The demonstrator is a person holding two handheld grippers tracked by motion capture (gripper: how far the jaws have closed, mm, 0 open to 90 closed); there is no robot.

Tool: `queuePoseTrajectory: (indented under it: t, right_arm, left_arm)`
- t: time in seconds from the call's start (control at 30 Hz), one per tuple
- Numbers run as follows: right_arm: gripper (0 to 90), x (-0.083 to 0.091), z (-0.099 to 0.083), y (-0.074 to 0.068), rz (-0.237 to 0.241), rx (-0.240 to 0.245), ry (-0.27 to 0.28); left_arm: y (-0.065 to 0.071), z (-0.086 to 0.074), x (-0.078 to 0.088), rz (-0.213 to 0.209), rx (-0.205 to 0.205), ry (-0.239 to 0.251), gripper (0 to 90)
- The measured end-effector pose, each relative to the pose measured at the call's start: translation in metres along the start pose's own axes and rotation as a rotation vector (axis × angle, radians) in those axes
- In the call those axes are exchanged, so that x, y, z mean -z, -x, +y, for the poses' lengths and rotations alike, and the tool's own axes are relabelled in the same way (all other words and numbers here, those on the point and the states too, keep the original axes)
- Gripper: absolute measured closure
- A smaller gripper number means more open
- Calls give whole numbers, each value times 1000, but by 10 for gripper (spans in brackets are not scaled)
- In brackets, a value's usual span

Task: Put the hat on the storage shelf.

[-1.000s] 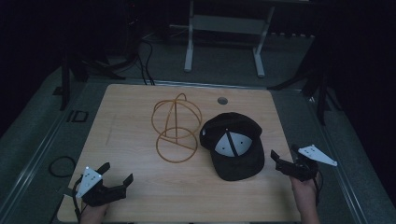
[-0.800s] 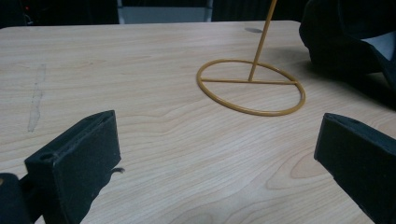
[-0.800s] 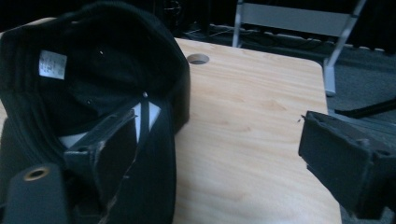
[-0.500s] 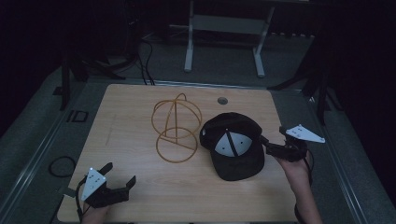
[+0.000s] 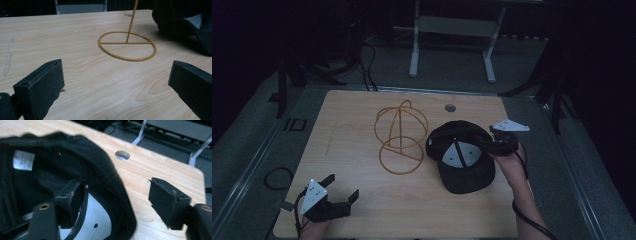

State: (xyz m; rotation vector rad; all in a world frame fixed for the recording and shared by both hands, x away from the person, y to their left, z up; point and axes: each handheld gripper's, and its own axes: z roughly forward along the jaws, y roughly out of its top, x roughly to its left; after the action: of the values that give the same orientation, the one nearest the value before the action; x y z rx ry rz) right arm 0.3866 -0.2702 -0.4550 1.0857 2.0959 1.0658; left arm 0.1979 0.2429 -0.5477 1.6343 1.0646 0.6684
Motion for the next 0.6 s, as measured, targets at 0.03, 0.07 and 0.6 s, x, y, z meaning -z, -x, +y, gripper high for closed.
queuePoseTrajectory:
  t: [0.03, 0.07, 0.6]
  right_arm:
    - [325, -3, 0, 0, -4, 4, -7]
    - [347, -6, -1, 0, -4, 6, -15]
    - [879, -25, -1, -3, -55, 70, -125]
  left_arm:
    - [-1, 0, 0, -1, 2, 1, 8]
    - [-1, 0, 1, -3, 3, 0, 7]
    - [-4, -1, -1, -12, 22, -4, 8]
